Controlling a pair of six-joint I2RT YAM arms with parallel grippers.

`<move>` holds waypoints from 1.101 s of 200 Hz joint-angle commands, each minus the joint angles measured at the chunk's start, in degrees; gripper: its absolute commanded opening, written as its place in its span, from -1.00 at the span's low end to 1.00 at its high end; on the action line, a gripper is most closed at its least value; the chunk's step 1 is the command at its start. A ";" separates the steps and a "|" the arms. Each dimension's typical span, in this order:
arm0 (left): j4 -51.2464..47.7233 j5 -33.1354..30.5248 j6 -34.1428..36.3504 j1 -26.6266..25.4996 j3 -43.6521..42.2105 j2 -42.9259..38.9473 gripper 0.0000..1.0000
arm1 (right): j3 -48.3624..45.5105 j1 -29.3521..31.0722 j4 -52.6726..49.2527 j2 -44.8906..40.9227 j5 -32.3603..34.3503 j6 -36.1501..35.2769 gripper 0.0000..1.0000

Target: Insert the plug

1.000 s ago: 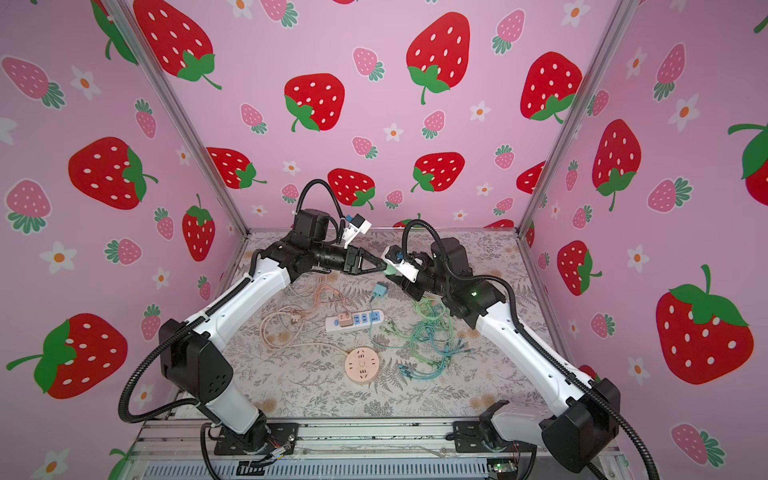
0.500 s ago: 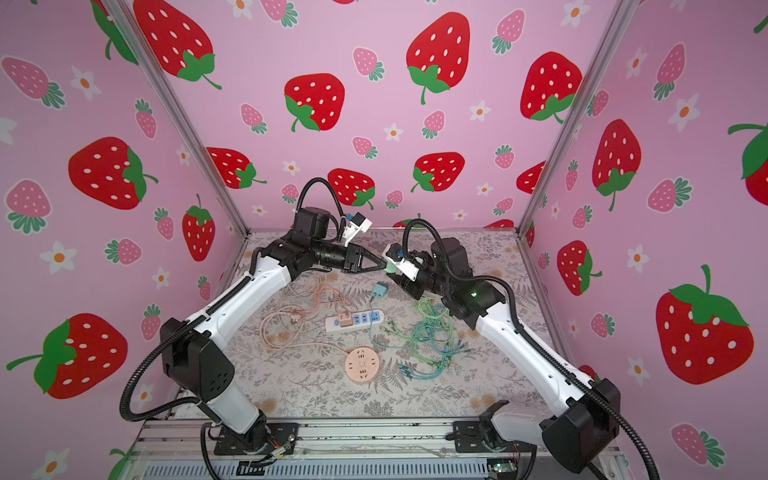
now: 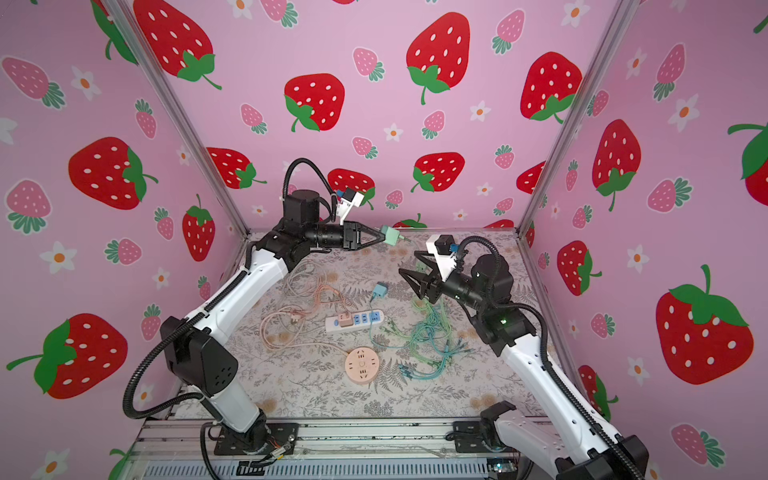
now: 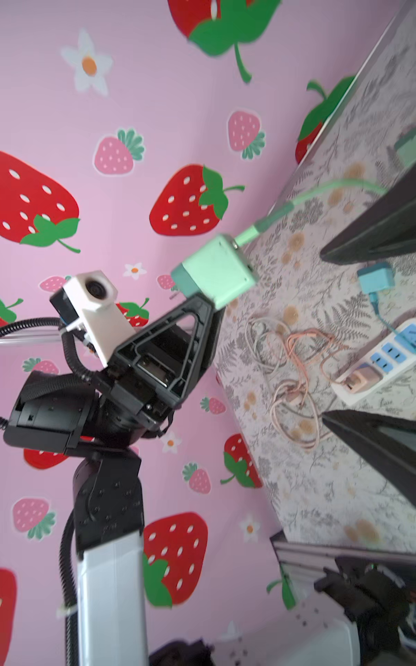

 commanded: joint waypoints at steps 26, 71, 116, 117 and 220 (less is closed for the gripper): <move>22.16 6.80 -11.35 -0.50 -4.17 -1.46 -1.00 | -7.21 -0.85 26.89 3.89 -5.94 23.12 0.31; 26.79 6.67 -8.44 -3.23 -11.15 -5.44 -1.00 | -8.07 -1.85 45.73 9.93 -7.47 36.67 0.28; 37.09 5.41 -10.77 -4.37 -17.95 -7.85 -1.00 | -7.40 -2.29 57.37 15.18 -7.56 46.54 0.22; 37.20 5.37 -10.84 -4.36 -18.00 -7.93 -1.00 | -7.38 -2.29 57.56 15.22 -7.58 46.71 0.22; 46.65 4.10 -12.89 -4.84 -23.24 -8.21 -1.00 | -5.70 -2.65 64.60 18.21 -8.55 53.64 -0.24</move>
